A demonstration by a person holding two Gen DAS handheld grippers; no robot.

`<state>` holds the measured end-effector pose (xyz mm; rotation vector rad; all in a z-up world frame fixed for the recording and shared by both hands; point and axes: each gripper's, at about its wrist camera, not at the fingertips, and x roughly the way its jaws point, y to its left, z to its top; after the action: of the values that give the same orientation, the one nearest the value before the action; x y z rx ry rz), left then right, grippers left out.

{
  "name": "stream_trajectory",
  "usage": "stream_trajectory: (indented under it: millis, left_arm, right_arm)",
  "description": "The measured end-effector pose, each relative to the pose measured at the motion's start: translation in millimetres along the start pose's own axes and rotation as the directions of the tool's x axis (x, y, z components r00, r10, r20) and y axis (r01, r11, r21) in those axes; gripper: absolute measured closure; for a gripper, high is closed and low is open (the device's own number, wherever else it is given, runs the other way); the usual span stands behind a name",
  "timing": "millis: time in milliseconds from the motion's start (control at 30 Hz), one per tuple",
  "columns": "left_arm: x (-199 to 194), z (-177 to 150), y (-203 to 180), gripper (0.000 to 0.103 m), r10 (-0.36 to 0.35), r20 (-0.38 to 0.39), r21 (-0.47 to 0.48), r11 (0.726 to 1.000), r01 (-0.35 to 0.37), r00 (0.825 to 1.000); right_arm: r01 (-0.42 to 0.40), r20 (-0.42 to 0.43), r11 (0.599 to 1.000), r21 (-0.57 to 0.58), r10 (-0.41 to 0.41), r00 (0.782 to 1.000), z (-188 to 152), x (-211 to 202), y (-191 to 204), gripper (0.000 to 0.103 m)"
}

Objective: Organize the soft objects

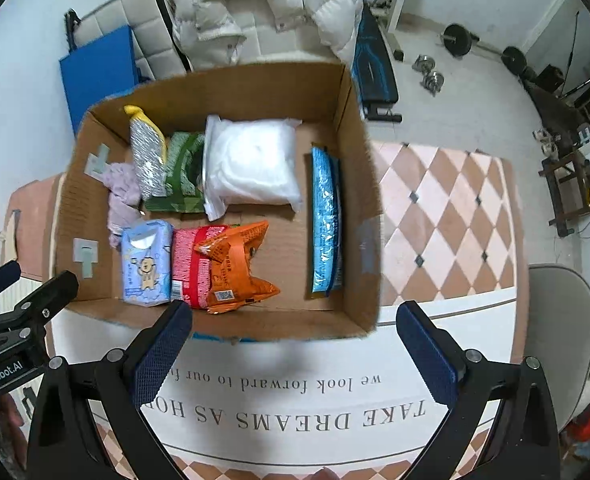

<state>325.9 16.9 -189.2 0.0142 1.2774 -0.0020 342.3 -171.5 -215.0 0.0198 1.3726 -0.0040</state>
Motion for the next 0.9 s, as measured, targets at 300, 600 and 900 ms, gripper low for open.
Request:
stream_trajectory:
  millis: [300,600,900]
  left_arm:
    - [-90.2,-33.8,-11.8,0.001,-0.005,0.155,0.021,1.0,0.002,0.988]
    - [-166.2,-80.1,-11.1,0.001,-0.026,0.256,0.006,1.0,0.025,0.966]
    - [-209.5,-121.0,-12.8,0.001,-0.048,0.275,0.008,0.999,0.048,0.96]
  right_arm:
    - [-0.037,0.148,0.999,-0.013,0.038,0.988,-46.9,-91.3,-3.5,0.0]
    - [-0.029,0.291,0.999,-0.016,0.033,0.956,-99.2,-181.3,-13.3,0.0]
    - [0.012,0.357,1.0,-0.003,-0.01,0.934,-162.2,-242.1,-13.5,0.0]
